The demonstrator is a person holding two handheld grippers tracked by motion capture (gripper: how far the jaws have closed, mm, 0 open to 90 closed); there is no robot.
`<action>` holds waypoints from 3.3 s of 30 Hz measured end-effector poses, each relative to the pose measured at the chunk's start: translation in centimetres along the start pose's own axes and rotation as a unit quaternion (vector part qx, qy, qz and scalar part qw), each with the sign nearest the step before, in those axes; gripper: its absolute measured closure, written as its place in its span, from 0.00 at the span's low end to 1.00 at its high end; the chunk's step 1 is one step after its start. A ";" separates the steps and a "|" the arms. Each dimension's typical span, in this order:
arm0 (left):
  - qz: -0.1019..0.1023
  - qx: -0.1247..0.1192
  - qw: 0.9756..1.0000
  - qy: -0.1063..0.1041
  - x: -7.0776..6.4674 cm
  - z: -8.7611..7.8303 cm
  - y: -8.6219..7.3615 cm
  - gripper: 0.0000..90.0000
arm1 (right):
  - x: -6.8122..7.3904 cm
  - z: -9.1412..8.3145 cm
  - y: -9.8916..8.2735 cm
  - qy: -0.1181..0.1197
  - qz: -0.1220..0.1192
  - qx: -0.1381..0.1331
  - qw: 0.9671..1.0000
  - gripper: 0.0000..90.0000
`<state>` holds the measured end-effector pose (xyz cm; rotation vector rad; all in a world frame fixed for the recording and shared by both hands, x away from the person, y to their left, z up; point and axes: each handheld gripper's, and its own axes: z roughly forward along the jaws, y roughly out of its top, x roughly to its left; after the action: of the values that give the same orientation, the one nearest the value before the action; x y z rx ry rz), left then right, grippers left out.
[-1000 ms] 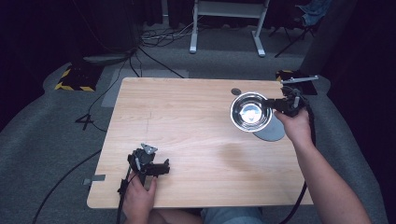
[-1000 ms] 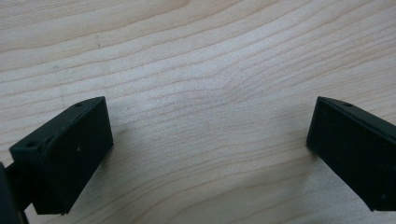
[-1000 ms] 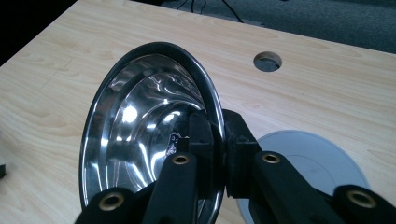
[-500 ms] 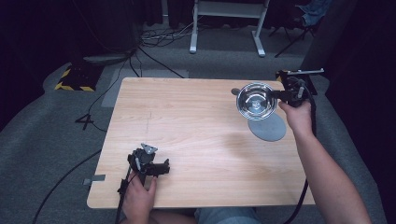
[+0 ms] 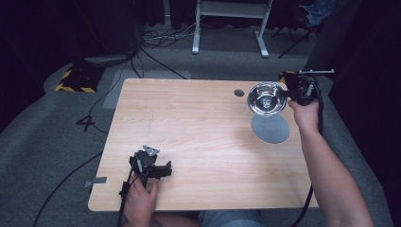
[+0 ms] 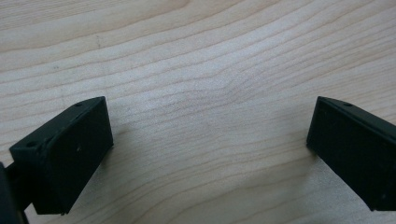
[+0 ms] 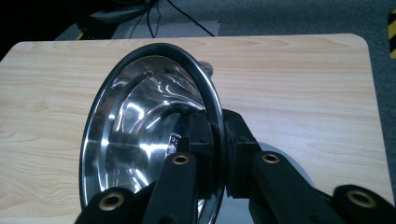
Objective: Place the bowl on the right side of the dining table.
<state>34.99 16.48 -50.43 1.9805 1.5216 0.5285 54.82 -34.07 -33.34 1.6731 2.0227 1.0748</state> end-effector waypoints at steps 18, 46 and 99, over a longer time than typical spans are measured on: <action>0.001 -0.002 1.000 0.002 0.0 0.0 0.0 0.00 | -3.8 2.1 -1.5 0.004 0.080 0.024 0.996 0.93; 0.001 -0.002 1.000 0.002 0.0 0.0 0.0 0.00 | -6.2 5.2 -6.0 -0.013 0.099 0.073 0.992 0.93; 0.001 -0.001 1.000 0.002 0.0 0.0 0.0 0.00 | -4.3 1.4 -5.6 -0.017 0.015 0.017 1.000 0.56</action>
<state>35.01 16.51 -50.42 1.9806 1.5204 0.5363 52.92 -37.86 -39.23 1.7326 2.0117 1.0204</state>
